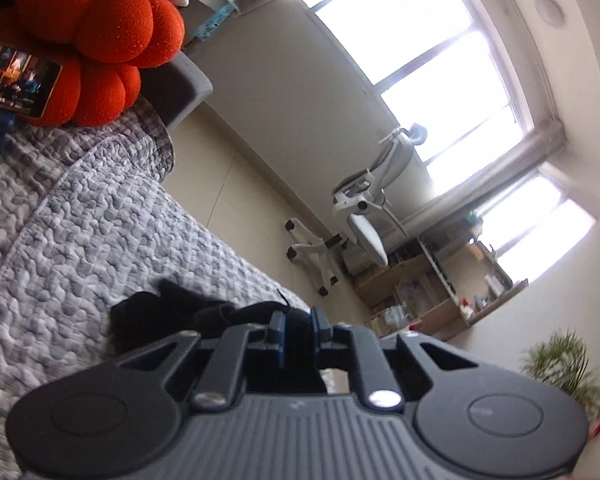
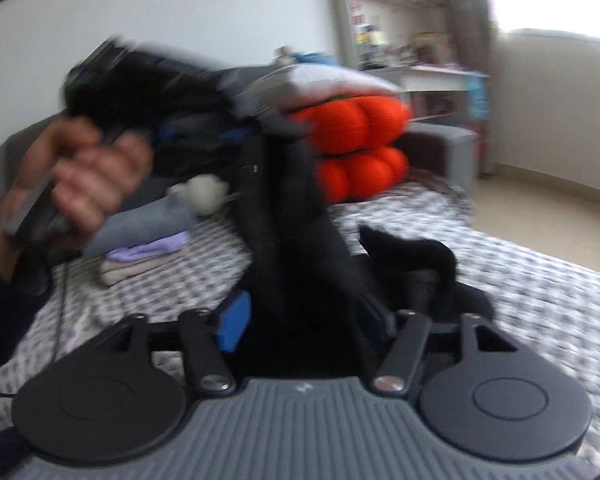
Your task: Fold clothes
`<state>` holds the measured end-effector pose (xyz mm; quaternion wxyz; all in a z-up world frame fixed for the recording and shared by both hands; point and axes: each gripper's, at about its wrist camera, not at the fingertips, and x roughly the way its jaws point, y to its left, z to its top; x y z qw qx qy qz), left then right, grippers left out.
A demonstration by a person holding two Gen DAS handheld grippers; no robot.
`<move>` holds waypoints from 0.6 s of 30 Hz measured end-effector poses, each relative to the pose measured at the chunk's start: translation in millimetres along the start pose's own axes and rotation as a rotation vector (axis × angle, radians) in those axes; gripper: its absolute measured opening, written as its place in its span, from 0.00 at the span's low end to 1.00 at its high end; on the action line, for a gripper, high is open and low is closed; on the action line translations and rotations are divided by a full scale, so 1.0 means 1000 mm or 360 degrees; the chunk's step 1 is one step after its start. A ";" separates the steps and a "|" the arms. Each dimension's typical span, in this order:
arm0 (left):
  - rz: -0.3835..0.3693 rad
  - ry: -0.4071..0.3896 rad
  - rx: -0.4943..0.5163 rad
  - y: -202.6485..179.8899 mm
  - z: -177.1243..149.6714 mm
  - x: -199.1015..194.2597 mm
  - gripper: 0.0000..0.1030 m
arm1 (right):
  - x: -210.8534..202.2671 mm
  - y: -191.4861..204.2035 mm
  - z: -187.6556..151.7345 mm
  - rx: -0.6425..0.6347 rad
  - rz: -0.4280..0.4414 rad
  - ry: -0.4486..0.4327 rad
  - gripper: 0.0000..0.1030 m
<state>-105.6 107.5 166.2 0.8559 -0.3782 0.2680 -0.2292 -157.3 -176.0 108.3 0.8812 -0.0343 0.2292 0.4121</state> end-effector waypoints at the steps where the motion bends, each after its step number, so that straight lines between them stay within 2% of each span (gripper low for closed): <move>1: -0.0006 -0.0014 -0.0025 -0.003 0.002 0.000 0.12 | 0.008 0.006 0.004 -0.0026 0.0013 0.0030 0.67; 4: -0.0022 -0.0057 -0.0098 -0.010 0.007 0.001 0.12 | 0.036 0.011 0.014 -0.0047 -0.0051 0.0100 0.67; 5: -0.0030 -0.0075 -0.0121 -0.013 0.009 -0.001 0.12 | 0.046 0.010 0.017 -0.0032 -0.0079 0.0111 0.55; 6: -0.0044 -0.0109 -0.0139 -0.015 0.011 -0.007 0.12 | 0.053 0.007 0.020 -0.0013 -0.0106 0.0110 0.23; 7: -0.0056 -0.0144 -0.0158 -0.016 0.014 -0.014 0.12 | 0.058 0.006 0.024 -0.0006 -0.0138 0.0099 0.08; 10: -0.0047 -0.0311 -0.0244 -0.014 0.024 -0.047 0.12 | 0.055 0.009 0.038 -0.0086 -0.0184 0.0021 0.09; 14: -0.0041 -0.0552 -0.0367 -0.008 0.036 -0.095 0.12 | 0.018 0.029 0.083 -0.0356 -0.0254 -0.0183 0.08; 18: -0.0104 -0.0842 -0.0317 -0.036 0.031 -0.146 0.11 | -0.028 0.055 0.137 -0.0647 -0.0299 -0.0425 0.07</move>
